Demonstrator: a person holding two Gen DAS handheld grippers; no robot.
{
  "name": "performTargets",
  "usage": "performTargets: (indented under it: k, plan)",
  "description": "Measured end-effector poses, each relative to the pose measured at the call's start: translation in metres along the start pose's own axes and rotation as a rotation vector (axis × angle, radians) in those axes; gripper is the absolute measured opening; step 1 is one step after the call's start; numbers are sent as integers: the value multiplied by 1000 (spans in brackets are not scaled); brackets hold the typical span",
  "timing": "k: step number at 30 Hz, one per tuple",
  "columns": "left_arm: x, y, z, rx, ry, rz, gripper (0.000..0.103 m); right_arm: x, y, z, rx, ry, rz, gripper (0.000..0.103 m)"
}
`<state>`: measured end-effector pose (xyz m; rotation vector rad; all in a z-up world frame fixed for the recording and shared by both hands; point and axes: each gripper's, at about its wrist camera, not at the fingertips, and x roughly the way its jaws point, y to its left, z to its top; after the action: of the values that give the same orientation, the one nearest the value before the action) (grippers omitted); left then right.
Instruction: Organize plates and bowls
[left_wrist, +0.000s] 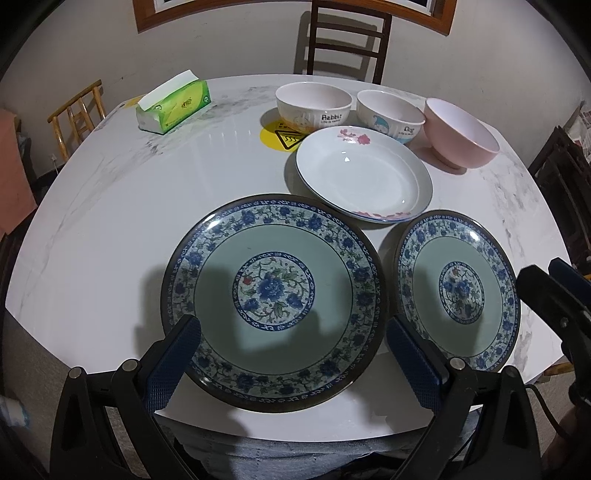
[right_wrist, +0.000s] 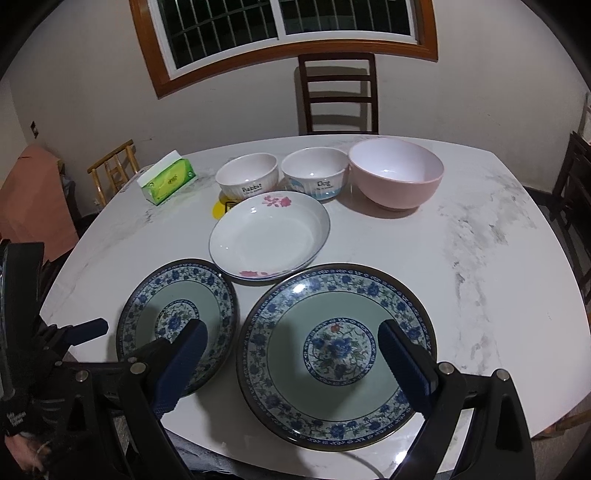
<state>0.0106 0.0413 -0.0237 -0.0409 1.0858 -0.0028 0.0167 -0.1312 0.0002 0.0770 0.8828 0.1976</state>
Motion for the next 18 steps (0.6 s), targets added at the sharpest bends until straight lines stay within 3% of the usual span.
performTargets:
  k: [6,12,14,18]
  plan:
    - [-2,18,4,-43,-9,-6,98,4,5,4,-31,6,56,91]
    - [1,44,7,-104,7,-24,83,19,9,9,-41,61,144,81]
    - [3,54,8,-131,17,-41,76,27,10,12,-37,93,193,69]
    - [6,76,10,-184,33,-69,71,44,11,16,-22,151,262,68]
